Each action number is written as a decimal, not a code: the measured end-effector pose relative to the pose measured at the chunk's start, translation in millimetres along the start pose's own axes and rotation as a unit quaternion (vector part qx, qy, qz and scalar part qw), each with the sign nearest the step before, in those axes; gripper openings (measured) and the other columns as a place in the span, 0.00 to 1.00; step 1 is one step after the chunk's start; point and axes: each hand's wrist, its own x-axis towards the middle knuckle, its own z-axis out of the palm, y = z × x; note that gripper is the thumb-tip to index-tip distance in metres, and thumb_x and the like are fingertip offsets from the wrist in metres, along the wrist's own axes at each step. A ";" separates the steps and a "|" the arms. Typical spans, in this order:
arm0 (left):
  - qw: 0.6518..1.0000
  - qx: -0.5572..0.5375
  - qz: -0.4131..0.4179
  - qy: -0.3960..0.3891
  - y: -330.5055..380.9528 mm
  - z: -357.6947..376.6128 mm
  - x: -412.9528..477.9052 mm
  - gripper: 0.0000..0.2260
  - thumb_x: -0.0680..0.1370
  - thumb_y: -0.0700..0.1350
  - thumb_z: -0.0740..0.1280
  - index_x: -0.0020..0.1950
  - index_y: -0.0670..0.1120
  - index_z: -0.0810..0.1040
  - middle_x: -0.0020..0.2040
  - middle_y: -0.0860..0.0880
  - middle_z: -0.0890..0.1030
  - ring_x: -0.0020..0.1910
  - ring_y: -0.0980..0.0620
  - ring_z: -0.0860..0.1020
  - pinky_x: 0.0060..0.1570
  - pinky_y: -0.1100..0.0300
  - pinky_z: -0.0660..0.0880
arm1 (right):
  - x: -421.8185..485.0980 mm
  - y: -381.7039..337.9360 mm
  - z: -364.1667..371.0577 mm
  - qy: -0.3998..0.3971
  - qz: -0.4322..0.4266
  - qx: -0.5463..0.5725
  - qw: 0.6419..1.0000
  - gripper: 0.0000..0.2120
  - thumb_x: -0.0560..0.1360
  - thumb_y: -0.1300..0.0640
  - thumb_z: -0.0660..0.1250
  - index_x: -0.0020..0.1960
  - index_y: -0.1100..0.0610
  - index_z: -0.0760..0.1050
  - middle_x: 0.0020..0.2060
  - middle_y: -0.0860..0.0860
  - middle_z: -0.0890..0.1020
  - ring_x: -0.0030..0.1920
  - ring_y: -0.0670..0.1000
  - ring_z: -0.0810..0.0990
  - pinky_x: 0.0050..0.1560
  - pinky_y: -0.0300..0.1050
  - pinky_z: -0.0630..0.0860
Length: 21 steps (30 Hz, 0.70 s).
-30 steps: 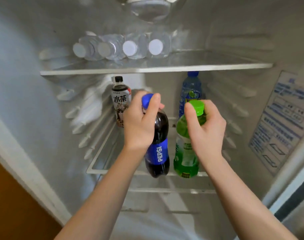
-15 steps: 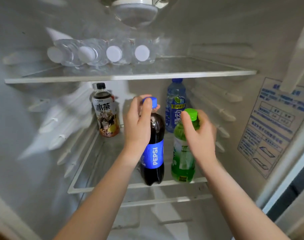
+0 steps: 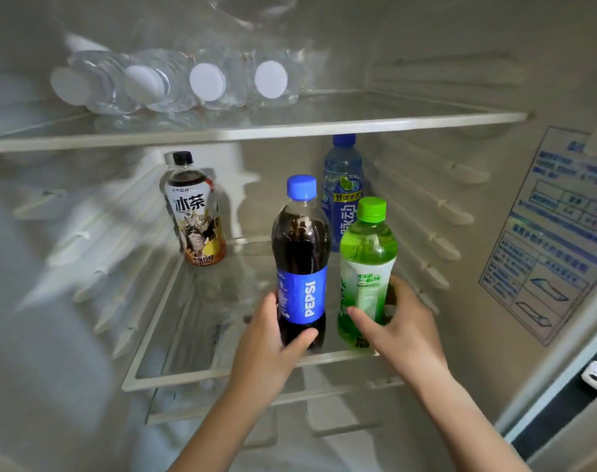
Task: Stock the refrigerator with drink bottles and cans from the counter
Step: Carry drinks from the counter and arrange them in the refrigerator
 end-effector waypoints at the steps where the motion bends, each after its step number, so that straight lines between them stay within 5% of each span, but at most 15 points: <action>1: 1.000 -0.006 0.001 -0.011 0.3 0.8 7.5 0.28 0.65 0.60 0.68 0.61 0.48 0.70 0.55 0.53 0.78 0.54 0.51 0.78 0.54 0.48 0.74 | 4.4 -0.5 1.7 -0.007 0.012 0.001 1.000 0.22 0.65 0.47 0.76 0.51 0.40 0.66 0.37 0.33 0.73 0.42 0.42 0.74 0.42 0.40 0.69; 7: 0.997 -0.066 0.004 -0.031 -6.6 16.5 59.3 0.23 0.72 0.43 0.72 0.64 0.43 0.68 0.59 0.46 0.77 0.59 0.47 0.76 0.62 0.47 0.71 | 51.9 0.4 18.0 -0.034 0.052 0.014 0.998 0.24 0.67 0.53 0.76 0.59 0.53 0.71 0.48 0.46 0.80 0.47 0.47 0.79 0.40 0.37 0.68; 11: 0.998 -0.050 -0.014 -0.022 -13.0 26.2 92.3 0.19 0.74 0.41 0.71 0.58 0.48 0.65 0.57 0.49 0.77 0.56 0.50 0.76 0.50 0.64 0.69 | 79.0 1.0 27.5 -0.034 0.079 0.030 0.996 0.24 0.68 0.56 0.75 0.61 0.56 0.70 0.53 0.51 0.81 0.46 0.47 0.78 0.41 0.37 0.69; 16: 0.997 -0.062 -0.035 -0.041 -11.8 31.7 117.1 0.22 0.75 0.41 0.70 0.65 0.44 0.64 0.60 0.45 0.76 0.58 0.48 0.75 0.60 0.51 0.72 | 103.1 2.3 37.1 -0.025 0.098 0.046 0.994 0.25 0.68 0.58 0.74 0.62 0.58 0.70 0.56 0.54 0.80 0.55 0.54 0.79 0.47 0.40 0.70; 21: 0.996 -0.065 -0.033 -0.042 -9.8 32.1 128.2 0.23 0.75 0.39 0.70 0.66 0.42 0.64 0.61 0.44 0.75 0.60 0.49 0.74 0.61 0.53 0.72 | 118.2 5.9 44.2 -0.025 0.131 0.049 0.990 0.26 0.68 0.57 0.75 0.63 0.58 0.68 0.57 0.54 0.79 0.57 0.55 0.78 0.49 0.43 0.71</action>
